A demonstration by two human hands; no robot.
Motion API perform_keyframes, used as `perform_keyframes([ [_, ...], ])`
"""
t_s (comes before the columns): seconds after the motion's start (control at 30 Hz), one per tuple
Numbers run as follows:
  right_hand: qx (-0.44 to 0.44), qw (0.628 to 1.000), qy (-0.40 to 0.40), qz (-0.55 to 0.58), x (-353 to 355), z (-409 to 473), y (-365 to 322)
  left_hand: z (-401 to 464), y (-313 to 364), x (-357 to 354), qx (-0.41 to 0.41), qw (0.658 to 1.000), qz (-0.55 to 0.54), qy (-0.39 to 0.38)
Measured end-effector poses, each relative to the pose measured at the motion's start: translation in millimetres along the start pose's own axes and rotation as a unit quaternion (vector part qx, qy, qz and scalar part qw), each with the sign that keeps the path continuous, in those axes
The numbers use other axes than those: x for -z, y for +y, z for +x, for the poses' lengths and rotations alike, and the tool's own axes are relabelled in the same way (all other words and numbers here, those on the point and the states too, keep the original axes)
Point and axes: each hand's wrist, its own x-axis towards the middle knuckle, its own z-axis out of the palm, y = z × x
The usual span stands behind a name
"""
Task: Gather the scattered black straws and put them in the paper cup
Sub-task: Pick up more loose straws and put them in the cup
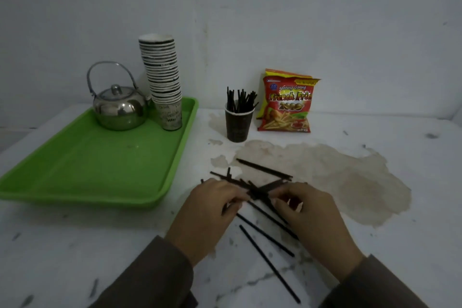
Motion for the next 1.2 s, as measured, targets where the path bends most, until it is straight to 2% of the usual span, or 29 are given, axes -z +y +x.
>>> perform_keyframes([
  [0.17, 0.082, 0.992, -0.063, -0.076, -5.0, -18.9, -10.0, -2.2, -1.8, 0.0, -0.024, 0.997, 0.072, 0.0],
  [0.3, 0.096, 0.977, -0.097, -0.164, -15.9, -24.5, -15.1, 0.1, -7.8, 2.4, 0.033, 0.996, 0.075, 0.03],
  [0.4, 0.081, 0.969, -0.137, -0.187, -23.7, -24.2, -15.3, 1.2, -13.8, 5.5, 0.073, 0.995, 0.061, 0.041],
  [0.77, 0.076, 0.972, -0.065, -0.215, -34.7, -23.8, -15.2, 4.0, -24.5, 10.8, 0.175, 0.982, 0.062, 0.045],
  [0.9, 0.03, 0.997, -0.02, -0.071, -19.4, -20.8, -14.1, 4.6, -25.5, 9.7, 0.232, 0.965, 0.121, 0.005],
  [1.0, -0.043, 0.995, -0.014, 0.085, -10.5, -16.5, -10.1, 7.4, -20.9, 5.5, 0.262, 0.948, 0.18, -0.024],
  [1.1, -0.156, 0.944, -0.057, 0.285, -5.0, -15.4, -10.8, 12.7, -12.6, 0.0, 0.272, 0.935, 0.223, -0.043],
  [1.2, -0.198, 0.906, -0.054, 0.369, -5.4, -14.1, -7.3, 16.2, -4.7, -7.3, 0.268, 0.936, 0.22, -0.053],
])
